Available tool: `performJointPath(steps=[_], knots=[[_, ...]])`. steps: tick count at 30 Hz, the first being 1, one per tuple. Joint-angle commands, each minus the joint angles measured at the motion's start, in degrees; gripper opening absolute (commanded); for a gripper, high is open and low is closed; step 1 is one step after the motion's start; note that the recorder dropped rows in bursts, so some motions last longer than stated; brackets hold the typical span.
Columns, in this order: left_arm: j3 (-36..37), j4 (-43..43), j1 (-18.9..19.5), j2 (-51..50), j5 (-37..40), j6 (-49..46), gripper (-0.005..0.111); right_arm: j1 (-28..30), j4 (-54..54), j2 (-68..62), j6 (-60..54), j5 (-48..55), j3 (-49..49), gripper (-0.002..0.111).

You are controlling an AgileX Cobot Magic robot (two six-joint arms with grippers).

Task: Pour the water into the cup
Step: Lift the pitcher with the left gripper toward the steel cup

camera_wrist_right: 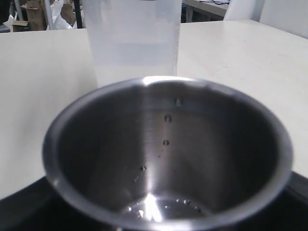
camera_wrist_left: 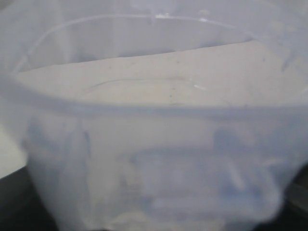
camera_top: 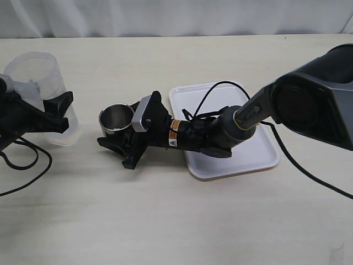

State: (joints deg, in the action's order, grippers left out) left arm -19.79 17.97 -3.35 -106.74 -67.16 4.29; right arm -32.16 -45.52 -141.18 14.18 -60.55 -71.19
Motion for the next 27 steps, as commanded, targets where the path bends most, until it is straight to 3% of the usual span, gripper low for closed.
performJointPath(steps=[1,19,27], knots=[[-0.4,0.3,0.1,0.2,-2.8,0.5,0.000,0.2,-0.2,0.1,-1.1,0.9,-0.1,0.054],[-0.6,0.5,0.1,0.2,-2.8,0.5,0.000,0.2,0.1,0.1,-1.1,3.7,-0.1,0.054],[-5.6,7.2,0.1,0.2,-2.3,0.5,0.000,0.2,0.1,0.1,-1.1,3.7,-0.1,0.054]])
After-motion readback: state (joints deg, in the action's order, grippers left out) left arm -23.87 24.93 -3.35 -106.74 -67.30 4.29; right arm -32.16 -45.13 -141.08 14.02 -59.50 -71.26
